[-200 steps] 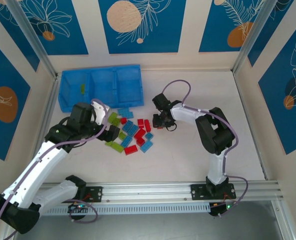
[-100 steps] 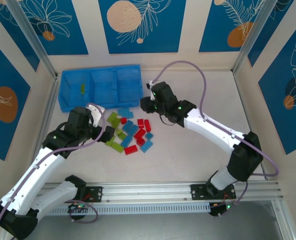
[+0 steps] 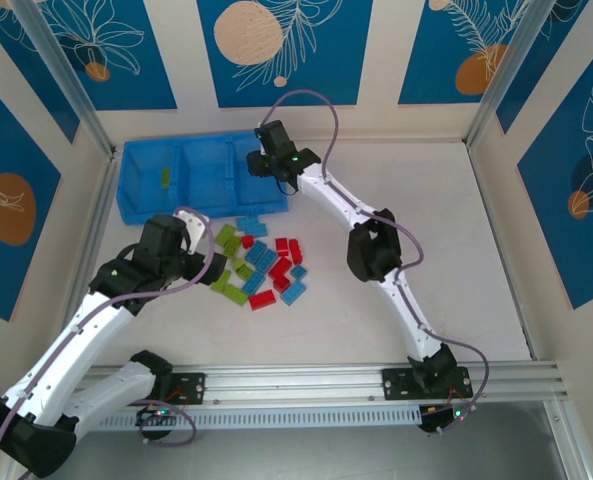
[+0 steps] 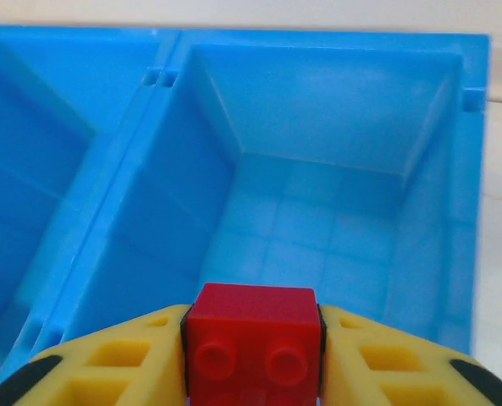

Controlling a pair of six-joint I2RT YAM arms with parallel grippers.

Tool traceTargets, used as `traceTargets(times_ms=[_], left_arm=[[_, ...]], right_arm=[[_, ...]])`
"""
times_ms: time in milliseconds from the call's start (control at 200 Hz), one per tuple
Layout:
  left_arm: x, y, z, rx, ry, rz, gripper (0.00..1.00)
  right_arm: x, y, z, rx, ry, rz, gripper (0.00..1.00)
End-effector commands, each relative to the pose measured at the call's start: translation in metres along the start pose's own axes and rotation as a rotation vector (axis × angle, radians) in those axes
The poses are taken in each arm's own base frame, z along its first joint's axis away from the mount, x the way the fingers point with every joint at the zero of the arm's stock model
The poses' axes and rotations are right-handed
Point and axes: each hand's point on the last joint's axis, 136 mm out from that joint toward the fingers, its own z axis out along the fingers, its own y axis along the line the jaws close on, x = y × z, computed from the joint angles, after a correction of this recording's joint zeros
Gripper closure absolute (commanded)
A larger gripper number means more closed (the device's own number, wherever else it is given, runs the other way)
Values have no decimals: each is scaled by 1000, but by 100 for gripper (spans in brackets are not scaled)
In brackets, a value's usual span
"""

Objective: Sort the legos into containers by color

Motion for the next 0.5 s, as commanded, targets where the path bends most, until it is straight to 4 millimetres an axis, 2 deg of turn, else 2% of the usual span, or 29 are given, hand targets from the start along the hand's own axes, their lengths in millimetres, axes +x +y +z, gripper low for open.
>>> traceTargets(times_ms=[0, 35, 100, 160, 165, 210, 260, 310, 315, 320, 350, 400, 425, 430, 495], left_arm=[[1, 4, 2, -21, -1, 19, 0], [2, 4, 2, -17, -1, 20, 0], [2, 1, 4, -2, 0, 19, 0], [2, -8, 5, 46, 5, 26, 0], [2, -8, 6, 51, 6, 27, 0], [3, -18, 7, 107, 16, 32, 0], [4, -29, 9, 167, 32, 38, 0], [5, -39, 11, 222, 50, 36, 1], [5, -39, 11, 227, 52, 37, 1], [5, -40, 11, 231, 54, 36, 1], [4, -46, 11, 265, 65, 26, 2], [2, -59, 8, 332, 88, 4, 3], [0, -66, 7, 369, 98, -12, 3], [0, -68, 6, 375, 99, -14, 3], [-7, -86, 1, 433, 104, -41, 4]], right_arm=[[-28, 21, -39, -49, -20, -13, 47], [-34, 21, -48, -55, -27, 0, 46], [-48, 25, -77, -83, -38, 31, 44], [-54, 30, -104, -116, -25, 47, 42], [-57, 32, -112, -126, -29, 48, 42], [-58, 36, -133, -161, -18, 54, 39], [-57, 44, -166, -221, 5, 53, 37], [-49, 49, -197, -265, 37, 52, 34], [-45, 48, -196, -265, 51, 54, 34], [-45, 49, -206, -275, 49, 53, 34], [-40, 50, -222, -292, 60, 53, 32], [-18, 48, -247, -312, 102, 58, 30], [-11, 47, -266, -329, 104, 58, 29], [-5, 45, -264, -327, 120, 59, 29], [25, 39, -303, -356, 141, 60, 26]])
